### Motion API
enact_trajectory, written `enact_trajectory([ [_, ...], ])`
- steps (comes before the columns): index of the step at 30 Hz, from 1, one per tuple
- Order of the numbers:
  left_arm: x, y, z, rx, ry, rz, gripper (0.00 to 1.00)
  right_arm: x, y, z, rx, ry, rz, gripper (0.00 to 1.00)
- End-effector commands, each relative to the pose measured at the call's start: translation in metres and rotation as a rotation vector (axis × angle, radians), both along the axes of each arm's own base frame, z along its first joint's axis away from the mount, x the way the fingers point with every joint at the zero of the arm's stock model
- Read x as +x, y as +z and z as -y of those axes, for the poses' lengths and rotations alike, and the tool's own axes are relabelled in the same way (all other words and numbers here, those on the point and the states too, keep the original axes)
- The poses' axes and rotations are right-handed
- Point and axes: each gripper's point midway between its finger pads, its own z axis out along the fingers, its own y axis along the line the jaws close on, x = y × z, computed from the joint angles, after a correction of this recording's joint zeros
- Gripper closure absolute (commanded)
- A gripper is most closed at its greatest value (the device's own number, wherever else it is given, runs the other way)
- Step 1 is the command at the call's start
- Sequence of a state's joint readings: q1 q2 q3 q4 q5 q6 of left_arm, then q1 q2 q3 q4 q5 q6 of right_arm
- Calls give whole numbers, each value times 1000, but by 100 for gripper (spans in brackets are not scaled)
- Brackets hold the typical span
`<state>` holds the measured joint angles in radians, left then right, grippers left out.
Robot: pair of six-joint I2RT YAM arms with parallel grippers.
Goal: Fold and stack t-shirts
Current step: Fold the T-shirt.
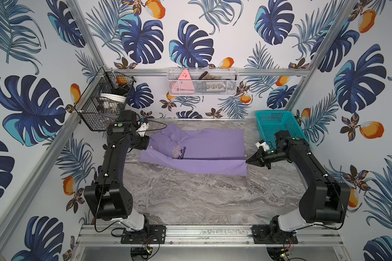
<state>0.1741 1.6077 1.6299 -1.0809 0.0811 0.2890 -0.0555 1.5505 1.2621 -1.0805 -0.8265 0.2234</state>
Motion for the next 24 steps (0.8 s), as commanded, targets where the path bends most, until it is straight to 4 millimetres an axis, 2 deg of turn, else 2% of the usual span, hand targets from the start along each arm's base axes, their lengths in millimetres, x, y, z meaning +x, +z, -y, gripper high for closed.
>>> enact_trajectory([
  [1,28,-4,-2,-23,15,41,100,20,-13,8,-65,9,45,100],
  [8,82,-31,-11,-42,50,35,100,57,-37,23,-176,65,91,100],
  [11,98,-48,-15,-42,59,17,100,67,-50,27,-206,73,85,100],
  [17,118,-70,-14,-84,81,-14,100,84,-65,27,-226,84,74,100],
  [24,121,-83,-15,-86,86,-31,100,93,-85,22,-244,114,55,100],
])
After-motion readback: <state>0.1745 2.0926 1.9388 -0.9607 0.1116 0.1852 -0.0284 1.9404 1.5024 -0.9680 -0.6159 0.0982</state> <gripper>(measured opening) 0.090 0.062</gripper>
